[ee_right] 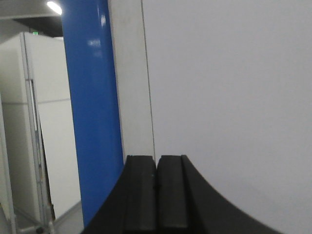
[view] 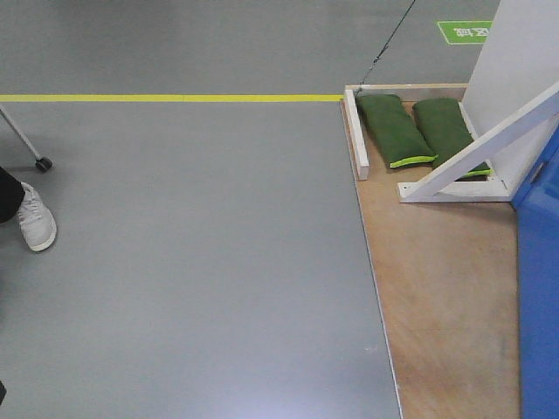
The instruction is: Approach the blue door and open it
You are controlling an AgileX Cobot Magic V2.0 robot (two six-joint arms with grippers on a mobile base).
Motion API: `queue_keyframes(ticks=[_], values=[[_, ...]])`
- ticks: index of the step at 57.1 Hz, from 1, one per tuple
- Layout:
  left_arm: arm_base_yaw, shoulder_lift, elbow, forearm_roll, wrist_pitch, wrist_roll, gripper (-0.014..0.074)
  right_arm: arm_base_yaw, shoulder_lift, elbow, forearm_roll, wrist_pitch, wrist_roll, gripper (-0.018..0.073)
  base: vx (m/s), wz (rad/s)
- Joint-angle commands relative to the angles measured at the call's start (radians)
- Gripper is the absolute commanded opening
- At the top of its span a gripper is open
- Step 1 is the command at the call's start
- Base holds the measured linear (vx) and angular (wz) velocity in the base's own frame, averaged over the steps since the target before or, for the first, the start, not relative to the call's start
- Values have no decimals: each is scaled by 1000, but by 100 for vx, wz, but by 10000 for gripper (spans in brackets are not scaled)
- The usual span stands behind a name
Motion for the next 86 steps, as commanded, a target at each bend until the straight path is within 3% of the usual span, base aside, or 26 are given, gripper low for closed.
queue_keyframes(ticks=[1,18,32,58,86], values=[[-6,-12,-26,-2,-85,-7,73,9,-33,-33,-37,-55,14,12,0,0],[-6,-12,-26,-2,-85,-7,73,18,-30,-33,1,44,23,12,0,0],[-6,-12,-26,-2,-85,-7,73,30,-42,-33,77,277,23,12,0,0],[-6,-12,-26,-2,-85,-7,73,212,-146,-33,76,279,23,12,0,0],[-6,-12,-26,-2,-85,-7,73,273,-280,-33,77,295,23,12,0,0]])
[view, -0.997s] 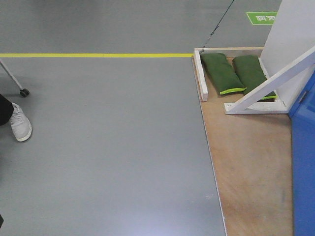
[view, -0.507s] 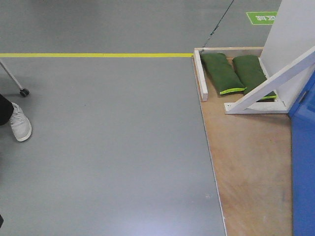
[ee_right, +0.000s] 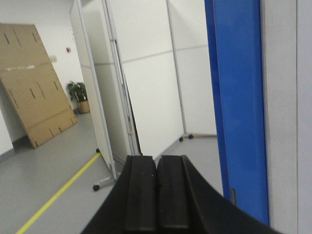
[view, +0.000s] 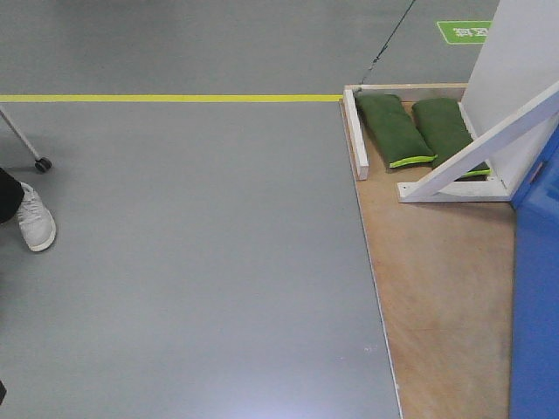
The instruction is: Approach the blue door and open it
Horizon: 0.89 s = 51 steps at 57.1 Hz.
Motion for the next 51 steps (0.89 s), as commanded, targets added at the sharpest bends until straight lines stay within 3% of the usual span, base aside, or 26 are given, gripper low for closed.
queue_keyframes(ticks=[1,21,51], values=[[-6,-12,-26,-2,-85,-7,73,36,-69,-36,2,-59,-2,12,0,0],[-6,-12,-26,-2,-85,-7,73,181,-130,-36,1,-26,-2,12,0,0],[-6,-12,-26,-2,-85,-7,73,546,-206,-36,1,25,-2,12,0,0]])
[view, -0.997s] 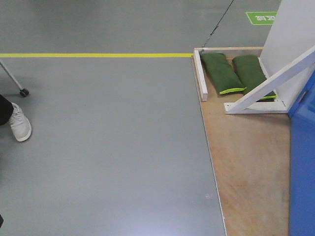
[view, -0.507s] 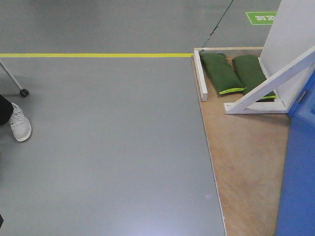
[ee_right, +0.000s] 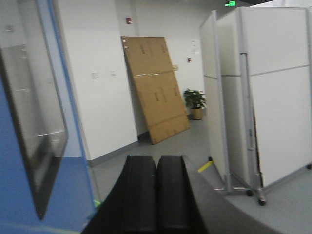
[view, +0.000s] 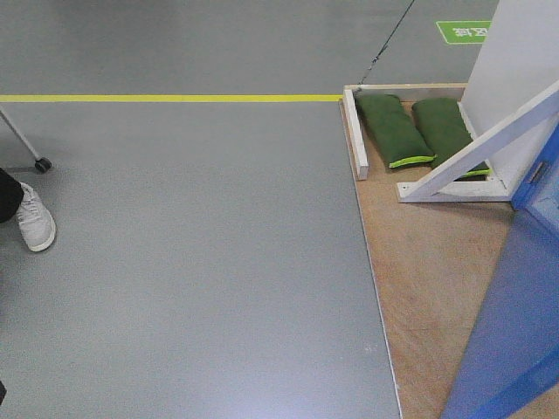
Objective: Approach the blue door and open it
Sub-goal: 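Pull the blue door toward the robot with the right gripper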
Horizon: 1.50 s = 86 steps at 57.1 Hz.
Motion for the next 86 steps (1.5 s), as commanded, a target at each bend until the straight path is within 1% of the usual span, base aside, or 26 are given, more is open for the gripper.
queue_keyframes(ticks=[1,10,30,47,72,86], values=[[-6,-12,-26,-2,-85,-7,73,77,-43,-37,25,-51,2,12,0,0],[-6,-12,-26,-2,-85,-7,73,207,-50,-37,25,-45,1,12,0,0],[-6,-12,-26,-2,-85,-7,73,527,-52,-37,25,-44,1,12,0,0],[-6,-12,-26,-2,-85,-7,73,744,-7,-37,25,-42,1,12,0,0],[-6,-12,-26,-2,-85,-7,73,905,77,-37,25,-44,1,12,0,0],[-6,-12,-26,-2,-85,-7,73,931,126,-37,25,-49,1,12,0,0]])
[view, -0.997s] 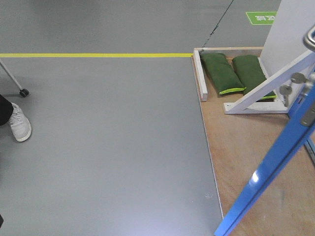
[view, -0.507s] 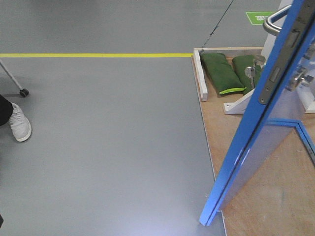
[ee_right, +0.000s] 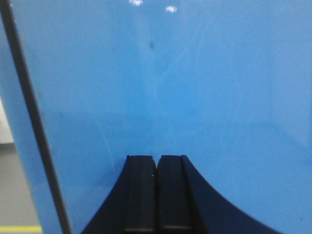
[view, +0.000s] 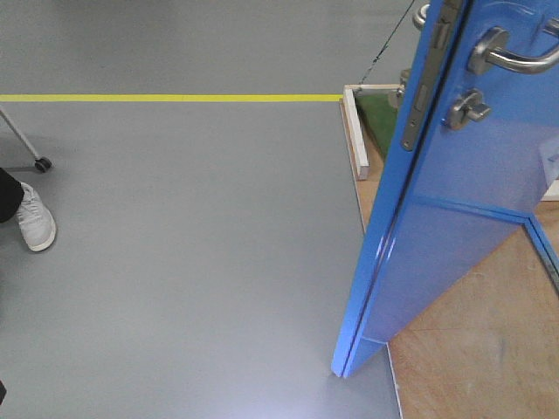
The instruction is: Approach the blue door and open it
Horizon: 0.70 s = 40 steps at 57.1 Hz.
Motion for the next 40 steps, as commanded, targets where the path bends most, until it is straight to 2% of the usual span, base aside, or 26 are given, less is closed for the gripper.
queue_keyframes(ticks=[1,40], values=[[-6,-12,-26,-2,-85,-7,73,6,-2,-24,3,-61,-4,12,0,0],[-6,-12,-26,-2,-85,-7,73,6,7,-24,3,-63,-4,12,0,0]])
